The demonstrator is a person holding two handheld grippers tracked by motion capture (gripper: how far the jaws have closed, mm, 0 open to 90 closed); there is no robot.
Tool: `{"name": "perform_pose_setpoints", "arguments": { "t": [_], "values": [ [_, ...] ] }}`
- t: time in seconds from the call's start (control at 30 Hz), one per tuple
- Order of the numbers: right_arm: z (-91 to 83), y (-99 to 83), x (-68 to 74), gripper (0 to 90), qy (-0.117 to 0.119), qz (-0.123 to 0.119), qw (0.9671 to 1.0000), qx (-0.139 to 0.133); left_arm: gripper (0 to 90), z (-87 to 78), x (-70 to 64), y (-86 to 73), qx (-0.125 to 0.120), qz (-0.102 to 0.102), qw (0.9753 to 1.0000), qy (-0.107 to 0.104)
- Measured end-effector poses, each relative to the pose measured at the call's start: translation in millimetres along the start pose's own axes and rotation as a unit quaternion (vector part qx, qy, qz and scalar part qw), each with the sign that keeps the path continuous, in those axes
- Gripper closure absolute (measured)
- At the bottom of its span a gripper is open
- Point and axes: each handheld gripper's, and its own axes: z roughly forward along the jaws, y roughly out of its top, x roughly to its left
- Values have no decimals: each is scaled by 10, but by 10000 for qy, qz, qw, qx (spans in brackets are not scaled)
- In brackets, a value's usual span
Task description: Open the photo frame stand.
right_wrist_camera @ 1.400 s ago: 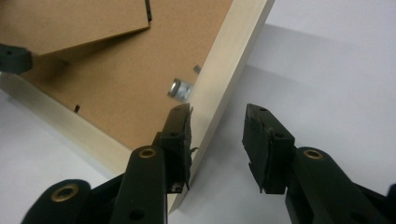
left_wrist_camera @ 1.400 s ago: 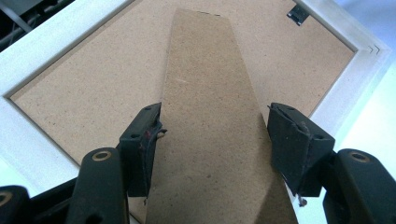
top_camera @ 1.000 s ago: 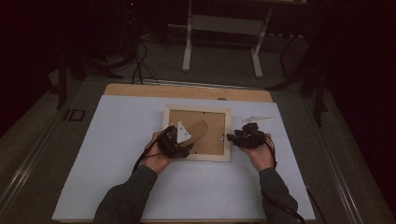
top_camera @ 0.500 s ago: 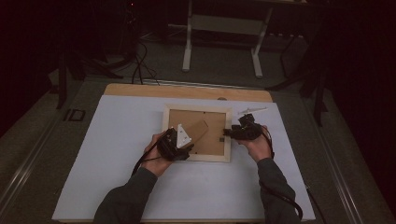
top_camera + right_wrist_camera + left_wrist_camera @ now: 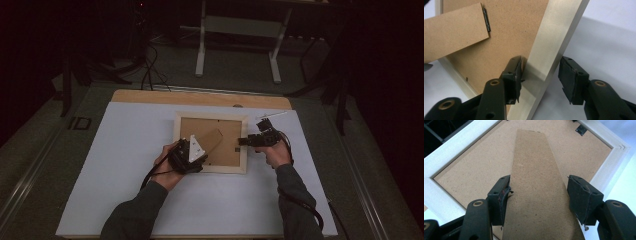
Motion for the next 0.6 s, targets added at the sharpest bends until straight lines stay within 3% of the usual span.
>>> {"name": "perform_pose_setpoints", "arguments": {
  "t": [0.27,0.5,0.6],
  "values": [
    [-14,-13,-22,569,150,134,9998,-29,387,-5,-2,-24,-84,19,10000,5],
    [-38,-40,0,576,115,161,9997,-117,386,3,60,-53,-108,-215,9995,-216],
    [-40,-49,2,577,109,162,9997,-153,369,11,66,-53,-62,-199,9996,-207]
  ]
}}
